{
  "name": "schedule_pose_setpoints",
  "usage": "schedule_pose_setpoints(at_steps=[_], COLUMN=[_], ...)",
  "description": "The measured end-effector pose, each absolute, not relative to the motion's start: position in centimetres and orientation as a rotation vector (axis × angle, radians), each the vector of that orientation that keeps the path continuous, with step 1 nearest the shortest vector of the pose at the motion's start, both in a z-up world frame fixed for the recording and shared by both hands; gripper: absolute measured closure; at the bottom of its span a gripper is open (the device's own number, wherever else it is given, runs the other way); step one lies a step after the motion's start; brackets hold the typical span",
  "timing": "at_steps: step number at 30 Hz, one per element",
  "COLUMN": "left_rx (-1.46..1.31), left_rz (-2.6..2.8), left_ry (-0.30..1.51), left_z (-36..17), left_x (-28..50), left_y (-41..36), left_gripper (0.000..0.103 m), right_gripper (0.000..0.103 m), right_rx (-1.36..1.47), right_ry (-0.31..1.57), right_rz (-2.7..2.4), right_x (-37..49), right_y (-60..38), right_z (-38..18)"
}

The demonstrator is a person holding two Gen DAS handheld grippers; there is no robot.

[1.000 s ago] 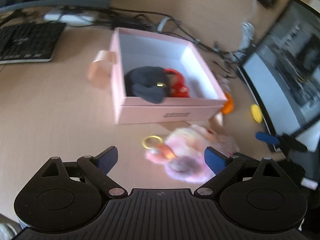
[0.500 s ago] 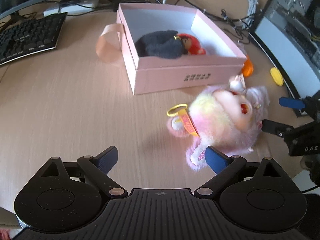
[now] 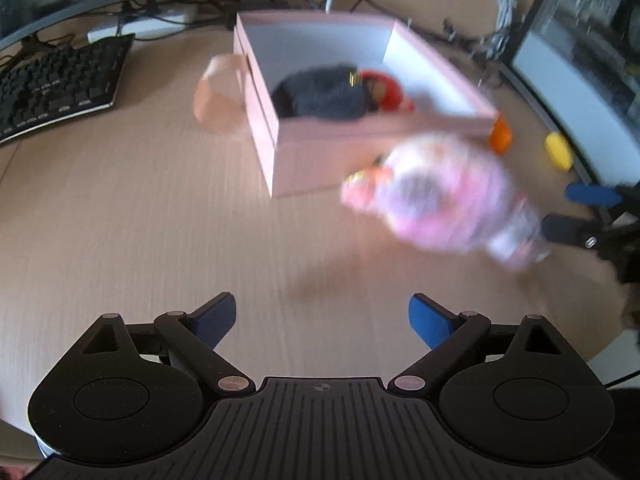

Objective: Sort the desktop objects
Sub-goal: 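Reach both grippers toward the pink plush doll lying beside the box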

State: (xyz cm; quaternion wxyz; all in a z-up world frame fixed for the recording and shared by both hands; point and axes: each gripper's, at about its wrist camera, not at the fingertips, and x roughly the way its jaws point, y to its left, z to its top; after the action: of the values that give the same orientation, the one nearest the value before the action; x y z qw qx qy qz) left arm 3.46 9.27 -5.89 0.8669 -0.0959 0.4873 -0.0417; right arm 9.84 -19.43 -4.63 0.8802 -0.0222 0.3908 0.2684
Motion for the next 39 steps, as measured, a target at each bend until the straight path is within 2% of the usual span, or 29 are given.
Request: schedule_pose_setpoints(at_steps=[5,9,17,18,20,29,31,34,39], left_rx=[-0.338,-0.374,-0.533,-0.558,-0.613,-0.672,-0.638,-0.585,-0.563], left_rz=[-0.113,-0.125,-0.163,-0.169,-0.187,-0.25,-0.25,-0.268,-0.272], left_ry=[0.979,0.959,0.976,0.979,0.99,1.041,1.071,1.087,1.074], left_z=[-4.5,-3.9,-4.9,-5.0,-5.4,-6.9,-7.4,-7.6,-7.8], left_x=[4.3,5.1,5.0,5.0,5.1,7.7,8.4,8.7,9.1], left_y=[10.2,10.2,11.8,11.9,12.1,10.5,9.7,8.7,8.3], left_gripper=[0.006,0.006,0.006,0.006,0.006,0.006,0.006,0.005,0.005], right_gripper=[0.0,0.0,0.0,0.002,0.022,0.022,0.022,0.015,0.012], right_rx=[-0.111,-0.271,-0.324,-0.33,-0.378,-0.632,-0.62,-0.598,-0.551], right_ry=[0.756,0.693,0.814,0.821,0.801,0.618,0.631,0.648,0.697], right_rz=[0.63,0.755,0.875,0.874,0.856,0.876,0.876,0.864,0.747], right_x=[9.8,9.7,12.7,12.7,12.0,6.5,6.1,5.2,4.1], right_y=[-17.1,-13.6,-9.9,-9.6,-9.3,-8.3,-8.9,-11.5,-16.9], right_z=[-4.0,-3.8,-5.8,-6.0,-6.5,-7.4,-6.9,-5.5,-3.6])
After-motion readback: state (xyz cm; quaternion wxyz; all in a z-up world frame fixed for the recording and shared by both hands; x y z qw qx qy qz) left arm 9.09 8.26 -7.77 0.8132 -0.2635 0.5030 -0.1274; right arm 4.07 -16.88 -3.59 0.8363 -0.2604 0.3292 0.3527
